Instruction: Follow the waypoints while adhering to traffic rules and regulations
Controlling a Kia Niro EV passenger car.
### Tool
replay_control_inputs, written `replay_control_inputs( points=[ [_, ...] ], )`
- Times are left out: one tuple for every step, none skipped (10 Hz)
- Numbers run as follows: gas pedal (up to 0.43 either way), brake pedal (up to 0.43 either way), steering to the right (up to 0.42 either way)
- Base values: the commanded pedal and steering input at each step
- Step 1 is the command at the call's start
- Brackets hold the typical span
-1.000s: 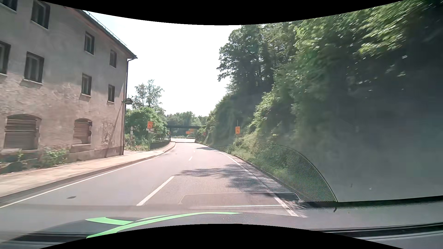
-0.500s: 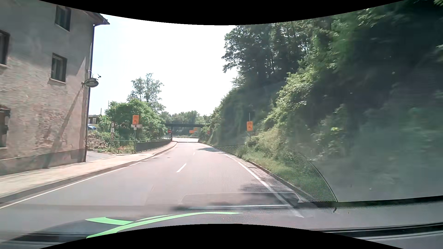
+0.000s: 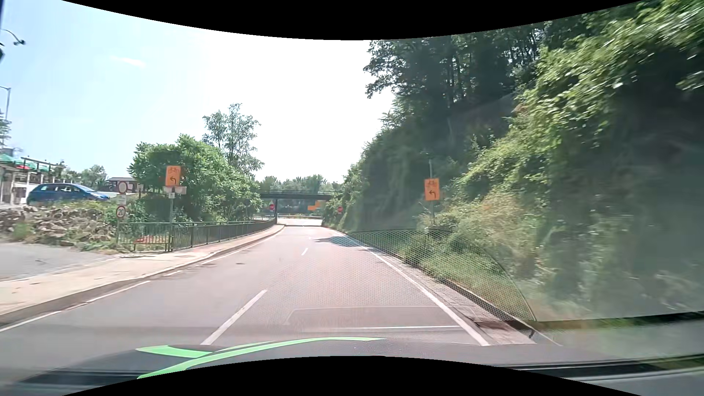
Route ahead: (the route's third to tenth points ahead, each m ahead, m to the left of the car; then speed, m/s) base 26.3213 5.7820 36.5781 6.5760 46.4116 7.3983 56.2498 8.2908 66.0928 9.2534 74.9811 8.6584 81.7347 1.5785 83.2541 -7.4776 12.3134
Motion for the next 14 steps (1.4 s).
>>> replay_control_inputs(
  points=[
    [0.000, 0.091, -0.025],
    [0.000, 0.104, -0.024],
    [0.000, 0.104, -0.024],
    [0.000, 0.110, -0.024],
    [0.000, 0.110, -0.024],
    [0.000, 0.110, -0.024],
    [0.000, 0.110, -0.024],
    [0.000, 0.110, -0.024],
    [0.000, 0.116, -0.024],
    [0.000, 0.140, -0.024],
    [0.000, 0.159, -0.024],
    [0.000, 0.165, -0.024],
    [0.000, 0.159, -0.024],
    [0.000, 0.152, -0.023]
  ],
)
